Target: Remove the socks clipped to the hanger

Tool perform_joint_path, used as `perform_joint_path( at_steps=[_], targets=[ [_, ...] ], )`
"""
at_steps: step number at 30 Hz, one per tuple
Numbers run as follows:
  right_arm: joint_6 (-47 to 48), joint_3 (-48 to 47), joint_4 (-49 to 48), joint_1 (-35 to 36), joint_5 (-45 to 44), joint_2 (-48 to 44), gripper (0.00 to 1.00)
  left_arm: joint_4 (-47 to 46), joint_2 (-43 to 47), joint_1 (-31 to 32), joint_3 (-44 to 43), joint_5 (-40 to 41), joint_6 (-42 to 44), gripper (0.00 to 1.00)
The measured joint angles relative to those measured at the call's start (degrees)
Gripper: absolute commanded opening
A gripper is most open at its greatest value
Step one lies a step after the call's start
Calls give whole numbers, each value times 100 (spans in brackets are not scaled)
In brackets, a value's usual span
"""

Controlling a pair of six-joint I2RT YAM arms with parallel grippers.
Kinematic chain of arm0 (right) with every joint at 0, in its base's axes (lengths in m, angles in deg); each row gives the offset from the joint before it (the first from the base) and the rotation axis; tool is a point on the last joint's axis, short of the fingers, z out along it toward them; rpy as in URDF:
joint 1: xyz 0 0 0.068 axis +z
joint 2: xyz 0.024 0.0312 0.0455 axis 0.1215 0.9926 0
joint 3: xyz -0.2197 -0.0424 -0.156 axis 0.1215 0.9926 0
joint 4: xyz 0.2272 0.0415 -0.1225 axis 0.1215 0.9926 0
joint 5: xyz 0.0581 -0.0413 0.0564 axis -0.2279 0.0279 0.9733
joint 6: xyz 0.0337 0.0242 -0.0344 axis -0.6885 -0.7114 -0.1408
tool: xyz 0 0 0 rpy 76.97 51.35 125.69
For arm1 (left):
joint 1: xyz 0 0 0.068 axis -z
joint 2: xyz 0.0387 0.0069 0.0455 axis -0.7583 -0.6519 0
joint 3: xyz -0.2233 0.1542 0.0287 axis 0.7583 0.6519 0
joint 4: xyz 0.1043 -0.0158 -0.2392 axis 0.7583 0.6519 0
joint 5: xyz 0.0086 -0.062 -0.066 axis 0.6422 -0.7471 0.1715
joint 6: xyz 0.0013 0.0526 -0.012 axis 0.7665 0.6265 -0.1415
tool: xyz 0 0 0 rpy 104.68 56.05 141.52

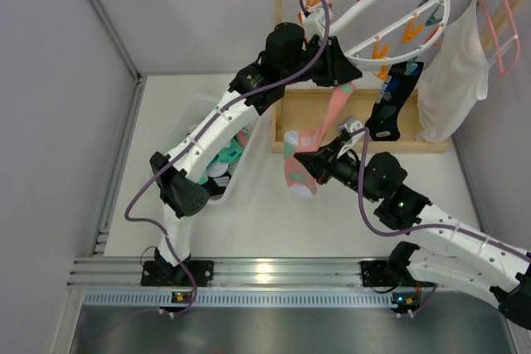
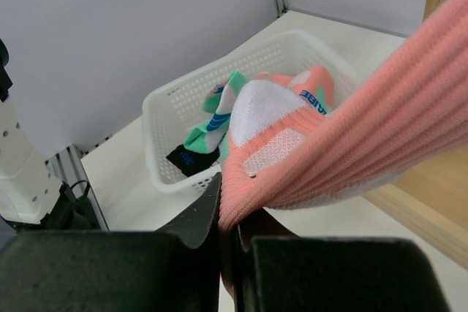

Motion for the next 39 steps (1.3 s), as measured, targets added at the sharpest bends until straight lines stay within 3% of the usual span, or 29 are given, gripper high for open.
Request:
perform_joint_path(
  at_steps=[5, 11, 12, 14, 18, 21, 27, 31, 36, 39],
  targets=[
    [-2, 120, 11, -48, 260, -35, 0, -85, -11, 2, 0, 83, 50, 0],
    [-37, 433, 85, -146, 498, -354, 0, -94, -37, 11, 0, 160, 55, 0],
    [-48, 496, 103, -173, 514, -446, 0, -96, -35, 15, 0, 173, 57, 2],
    [-90, 586, 144, -199, 549, -610, 0, -103, -37, 17, 7, 175, 57, 27],
    [-118, 599, 260, -201, 612, -750, 0, -247, 9, 15, 278, 216, 74, 55],
    [-136, 599, 293, -208, 581, -782, 0, -348, 166, 15, 809, 365, 81, 65],
    [-186, 538, 339, -271, 597, -470, 0, -326, 1252, 20, 2590, 1176, 216, 98],
    [-197, 306, 372, -284, 732, 120, 0, 59, 2463, 20, 3508, 2306, 315, 98],
    [-214, -588, 326, -321, 1196, 1270, 0, 804, 3685, -76, 3779, 3921, 374, 99],
    [-302, -1198, 127, -323, 1510, 2035, 0, 1370, 4083, -507, 3877, 4452, 323, 99]
  ],
)
